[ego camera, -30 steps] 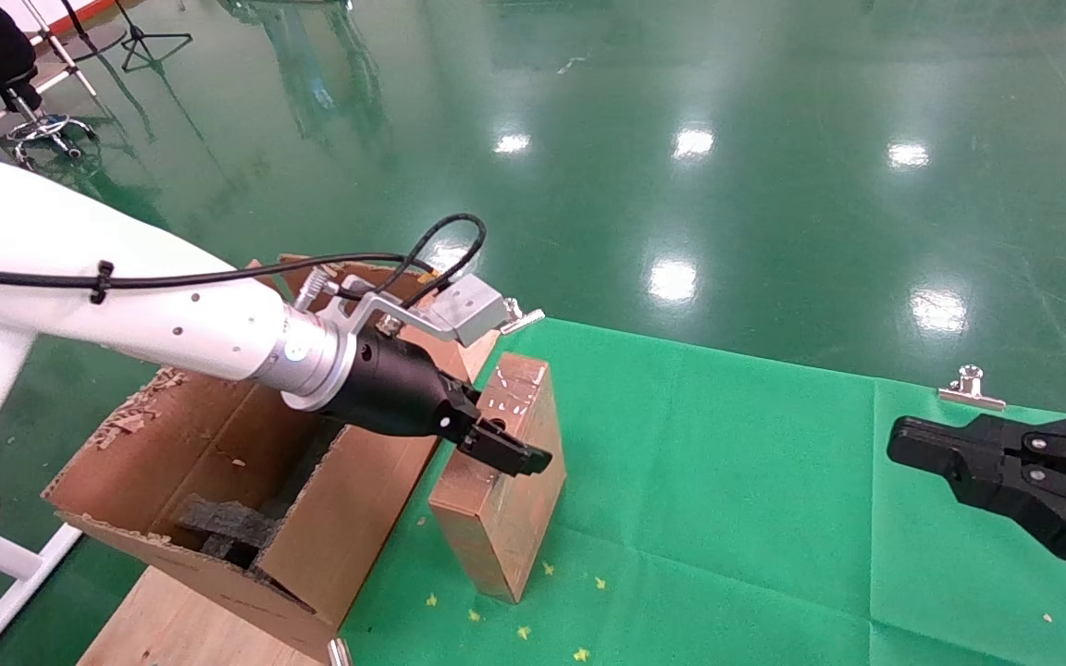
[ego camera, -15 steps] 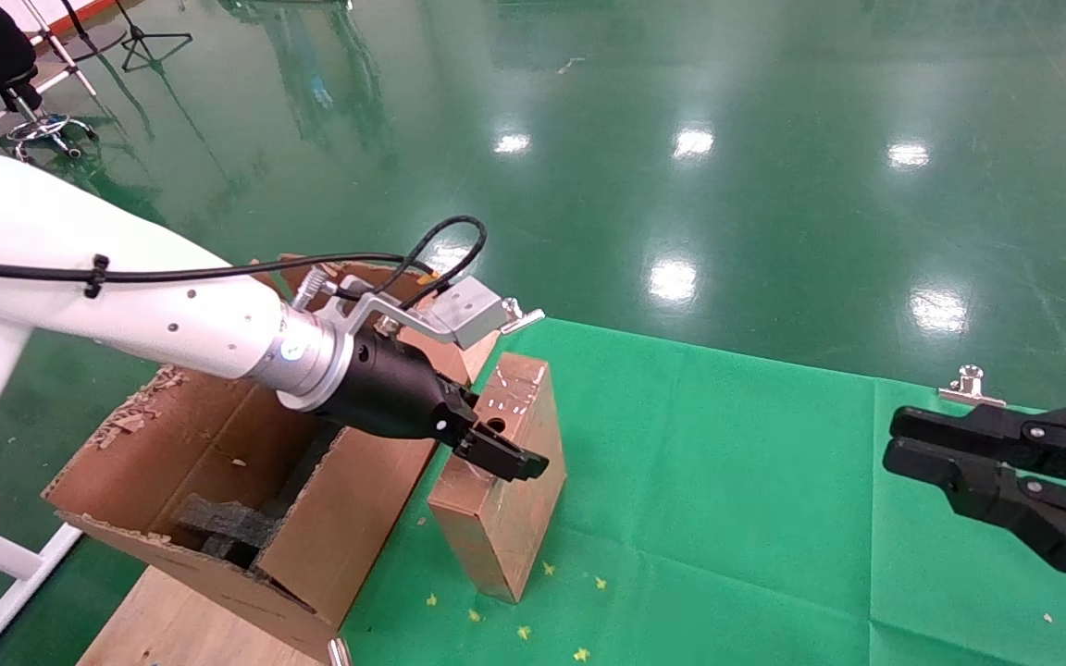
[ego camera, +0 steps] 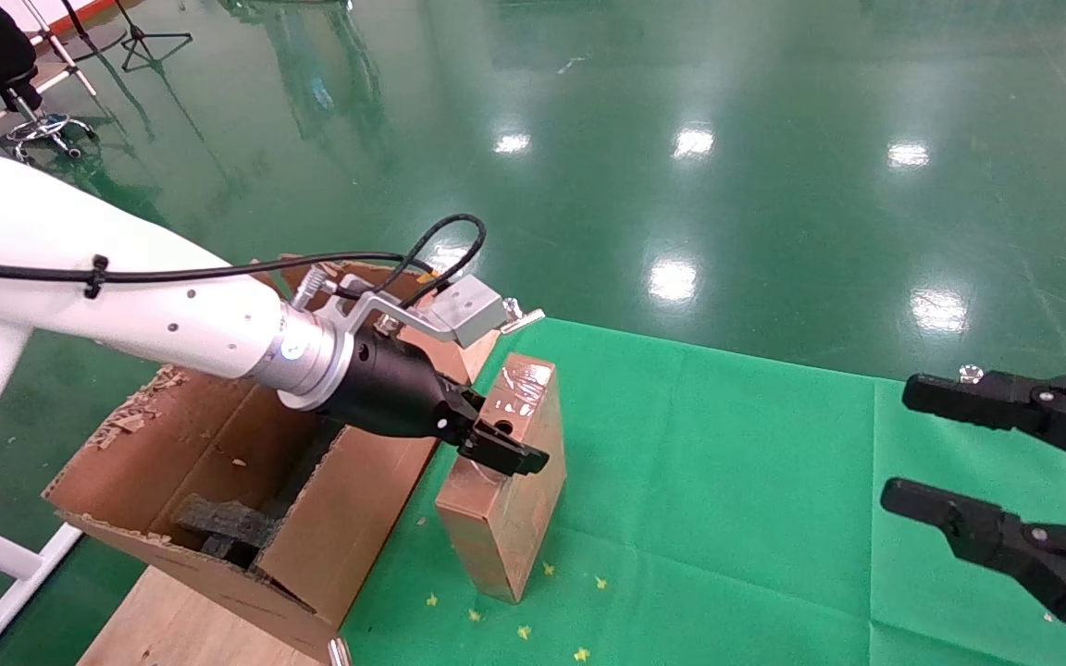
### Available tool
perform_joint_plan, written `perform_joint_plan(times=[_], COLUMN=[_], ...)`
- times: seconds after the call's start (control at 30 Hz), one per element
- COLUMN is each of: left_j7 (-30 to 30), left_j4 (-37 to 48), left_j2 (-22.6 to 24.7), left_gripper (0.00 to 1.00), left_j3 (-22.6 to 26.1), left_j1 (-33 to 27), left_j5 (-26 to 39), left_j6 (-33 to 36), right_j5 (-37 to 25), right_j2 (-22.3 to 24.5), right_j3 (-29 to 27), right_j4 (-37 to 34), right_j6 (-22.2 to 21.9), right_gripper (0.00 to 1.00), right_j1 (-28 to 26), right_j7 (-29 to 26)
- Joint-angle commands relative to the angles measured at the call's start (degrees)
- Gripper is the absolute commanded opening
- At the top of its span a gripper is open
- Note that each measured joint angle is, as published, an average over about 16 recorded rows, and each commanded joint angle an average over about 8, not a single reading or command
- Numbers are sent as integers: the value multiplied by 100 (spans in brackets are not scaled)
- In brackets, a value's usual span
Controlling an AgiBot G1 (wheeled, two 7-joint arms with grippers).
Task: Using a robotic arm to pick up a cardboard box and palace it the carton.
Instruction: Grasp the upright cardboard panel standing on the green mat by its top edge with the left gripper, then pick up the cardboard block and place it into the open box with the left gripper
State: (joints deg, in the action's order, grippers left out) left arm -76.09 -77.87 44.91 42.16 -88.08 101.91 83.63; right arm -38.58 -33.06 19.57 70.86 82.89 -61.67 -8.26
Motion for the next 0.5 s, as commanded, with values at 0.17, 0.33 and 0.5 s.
perform_joint_plan(times=[0.17,0.33,0.5], left_j7=[11,152,463], left_j4=[29,110,138], left_j2=[5,-43,-241], left_gripper=[0,0,0], left_j3=[-4,-32,-238], left_j1=[-4,-98,-318], left_j5=[-4,-20,-283], left_j6=[-9,16,23], right_j5=[0,0,0], right_j2=[0,0,0], right_j3=[0,0,0], right_j4=[0,0,0], right_j6=[0,0,0], right_gripper=[100,100,100], right_j1=[0,0,0], right_j7=[0,0,0])
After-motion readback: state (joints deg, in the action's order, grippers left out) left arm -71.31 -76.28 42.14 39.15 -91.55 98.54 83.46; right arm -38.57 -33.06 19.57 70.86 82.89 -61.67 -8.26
